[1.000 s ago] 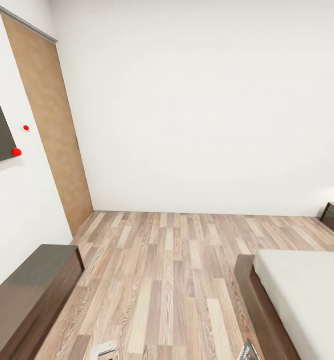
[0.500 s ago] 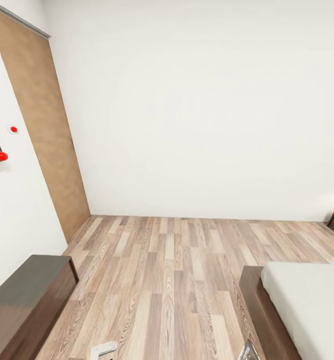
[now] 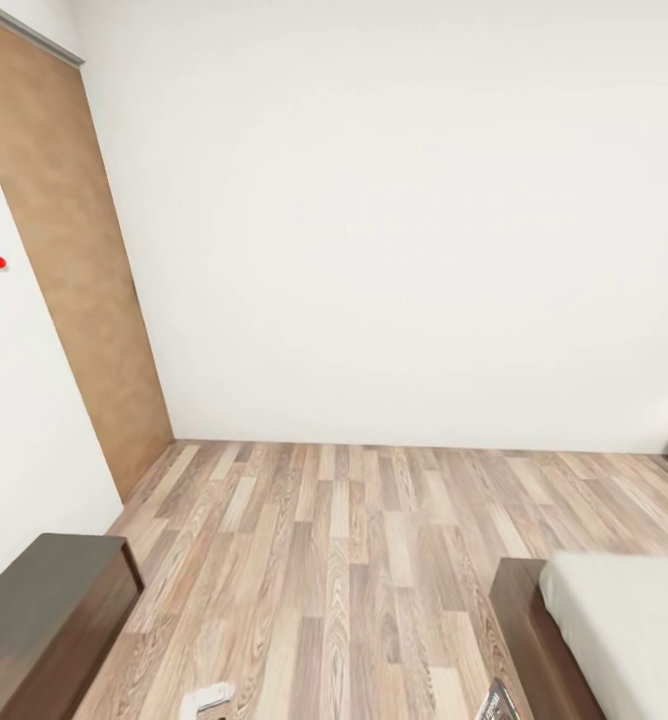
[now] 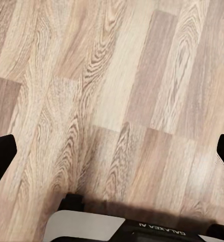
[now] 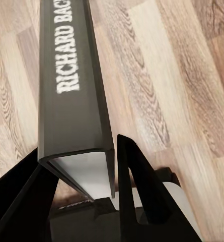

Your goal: In the bedroom, move the book from the bed onto either nightstand, and place the two sandals side by side next to the bed.

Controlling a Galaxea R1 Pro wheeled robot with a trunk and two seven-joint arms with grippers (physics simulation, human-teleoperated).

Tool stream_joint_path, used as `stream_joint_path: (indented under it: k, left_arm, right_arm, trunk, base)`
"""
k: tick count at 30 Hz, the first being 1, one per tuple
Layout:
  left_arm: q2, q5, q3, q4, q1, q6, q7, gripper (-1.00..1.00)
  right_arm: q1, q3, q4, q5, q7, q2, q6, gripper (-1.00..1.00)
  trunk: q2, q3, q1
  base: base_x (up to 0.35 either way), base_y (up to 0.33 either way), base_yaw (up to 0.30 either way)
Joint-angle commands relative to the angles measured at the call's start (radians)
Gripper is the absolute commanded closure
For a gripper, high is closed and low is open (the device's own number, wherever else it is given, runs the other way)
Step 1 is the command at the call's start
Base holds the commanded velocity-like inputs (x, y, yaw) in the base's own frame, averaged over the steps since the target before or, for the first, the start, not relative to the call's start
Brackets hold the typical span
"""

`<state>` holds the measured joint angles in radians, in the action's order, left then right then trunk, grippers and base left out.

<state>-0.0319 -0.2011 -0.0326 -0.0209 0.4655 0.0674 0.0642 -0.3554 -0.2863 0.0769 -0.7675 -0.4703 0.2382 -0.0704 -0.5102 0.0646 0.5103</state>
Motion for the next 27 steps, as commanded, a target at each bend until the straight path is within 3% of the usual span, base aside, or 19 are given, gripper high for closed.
stream_joint_path:
  k: [1,8,16,27]
  left_arm:
    - [0.000,-0.004,-0.003,0.001,0.001,0.004,0.002,-1.00]
    - [0.003,-0.006,-0.003,0.003,-0.007,0.002,0.006,-1.00]
    - [0.047,-0.006,-0.003,0.002,-0.115,0.009,0.006,-1.00]
    - [0.051,-0.003,-0.004,0.000,-0.151,0.039,0.006,-1.00]
  right_arm:
    - [-0.002,-0.007,0.004,-0.007,-0.007,0.000,-0.006,1.00]
    - [-0.002,-0.007,0.004,-0.007,-0.008,0.000,-0.006,1.00]
    - [-0.002,-0.007,0.004,-0.007,-0.008,0.000,-0.006,1.00]
    - [-0.002,-0.007,0.004,-0.007,-0.008,0.000,-0.006,1.00]
  trunk:
    - [-0.002,0.002,0.001]
    - [-0.002,0.002,0.001]
    - [-0.002,0.002,0.001]
    - [-0.002,0.002,0.001]
  base:
    - [0.332,0.000,0.000]
    - [0.332,0.000,0.000]
    - [0.331,0.000,0.000]
    - [0.331,0.000,0.000]
